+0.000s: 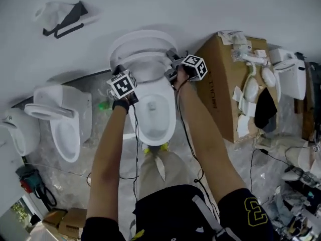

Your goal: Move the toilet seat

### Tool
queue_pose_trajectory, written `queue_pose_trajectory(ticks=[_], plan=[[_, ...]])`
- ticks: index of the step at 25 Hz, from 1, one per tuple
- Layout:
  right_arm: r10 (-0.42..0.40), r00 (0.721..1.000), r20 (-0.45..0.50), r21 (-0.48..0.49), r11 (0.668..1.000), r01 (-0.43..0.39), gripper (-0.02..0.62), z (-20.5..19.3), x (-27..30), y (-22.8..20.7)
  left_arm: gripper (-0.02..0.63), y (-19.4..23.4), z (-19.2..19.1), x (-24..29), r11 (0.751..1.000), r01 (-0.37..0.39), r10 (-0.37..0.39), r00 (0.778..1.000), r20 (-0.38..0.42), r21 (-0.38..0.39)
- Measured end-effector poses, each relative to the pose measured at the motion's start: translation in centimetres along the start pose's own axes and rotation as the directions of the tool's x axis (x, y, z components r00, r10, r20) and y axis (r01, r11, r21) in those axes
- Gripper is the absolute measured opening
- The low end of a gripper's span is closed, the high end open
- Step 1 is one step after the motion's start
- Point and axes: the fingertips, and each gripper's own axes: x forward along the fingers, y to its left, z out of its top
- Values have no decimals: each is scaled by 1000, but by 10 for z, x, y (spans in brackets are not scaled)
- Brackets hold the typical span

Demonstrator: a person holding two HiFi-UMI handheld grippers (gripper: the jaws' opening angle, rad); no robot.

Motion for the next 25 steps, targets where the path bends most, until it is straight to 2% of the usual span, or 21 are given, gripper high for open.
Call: queue_pose_trajectory(ticks=[2, 6, 9, 11, 13, 15, 16, 17, 19, 20, 21, 23, 24, 25], plan=[[9, 1000, 11, -3, 1000, -9, 359, -2, 1, 4, 17, 8, 4, 2, 1000, -26, 26, 1000, 6, 17], [11, 1000, 10, 0, 1000, -11, 330, -14, -8, 2, 17, 16, -9, -2, 999, -23, 23, 1000, -4, 37], [33, 999, 10, -12, 999, -33, 220, -16, -23, 7, 18, 16, -21, 0, 1000, 5, -4, 998, -57, 30], [27, 1000, 11, -52, 998, -26, 158, -16, -34, 8, 21, 21, -26, -5, 1000, -2, 4, 998, -57, 26], [12, 1000, 11, -95, 995, -11, 138, -18, -47, 4, 20, 19, -26, -24, 998, -1, 3, 999, -35, 56], [-11, 1000, 10, -187, 982, 13, 60, -26, -63, -1, 20, 10, -37, -40, 996, 49, -47, 999, -27, 75], [-22, 1000, 5, -263, 965, 23, 34, -33, -71, -2, 20, 8, -44, -49, 994, 78, -76, 997, -25, 74], [-23, 1000, -5, -350, 937, 20, 27, -44, -79, 1, 20, 7, -49, -59, 992, 106, -104, 994, -23, 65], [10, 999, -37, -514, 857, -28, 26, -74, -99, 14, 17, 7, -60, -82, 989, 147, -147, 989, -20, 14], [31, 998, -52, -583, 811, -56, 25, -89, -111, 21, 17, 10, -65, -94, 987, 157, -158, 987, -21, -43], [46, 997, -64, -641, 764, -76, 25, -105, -125, 27, 17, 14, -71, -107, 978, 163, -168, 986, -24, -132], [68, 994, -85, -742, 662, -109, 25, -135, -154, 42, 17, 20, -77, -136, 926, 188, -204, 979, -16, -328], [83, 992, -95, -791, 598, -126, 25, -150, -169, 52, 17, 20, -78, -150, 905, 205, -223, 975, -4, -374], [98, 990, -102, -838, 529, -138, 25, -164, -184, 62, 17, 19, -80, -163, 899, 221, -237, 971, 5, -378]])
